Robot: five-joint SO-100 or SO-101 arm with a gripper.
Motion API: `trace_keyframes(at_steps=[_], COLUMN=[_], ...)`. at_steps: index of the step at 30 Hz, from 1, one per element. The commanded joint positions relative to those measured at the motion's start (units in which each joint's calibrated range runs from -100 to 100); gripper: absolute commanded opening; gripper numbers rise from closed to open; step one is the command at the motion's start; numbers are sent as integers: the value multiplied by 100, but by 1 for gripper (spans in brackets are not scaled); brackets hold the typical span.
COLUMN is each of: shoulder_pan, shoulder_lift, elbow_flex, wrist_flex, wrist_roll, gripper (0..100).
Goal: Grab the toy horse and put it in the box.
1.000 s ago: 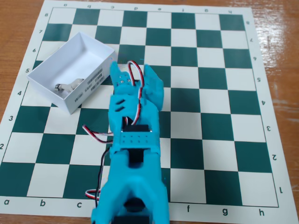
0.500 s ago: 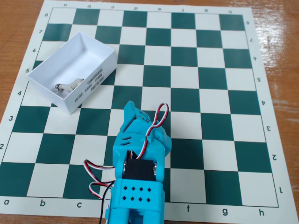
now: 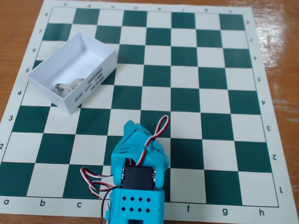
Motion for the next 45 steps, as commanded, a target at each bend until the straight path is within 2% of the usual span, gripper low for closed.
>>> trace_keyframes(at_steps=[1, 3, 8, 24, 45], shoulder_pan=[38, 9, 81, -519, -548], shoulder_lift=[-49, -49, -49, -49, -49], elbow_flex=[36, 36, 36, 36, 36], wrist_flex=[421, 1019, 1027, 1027, 1027], wrist_roll=[16, 94, 104, 104, 104], gripper=[26, 26, 26, 26, 26])
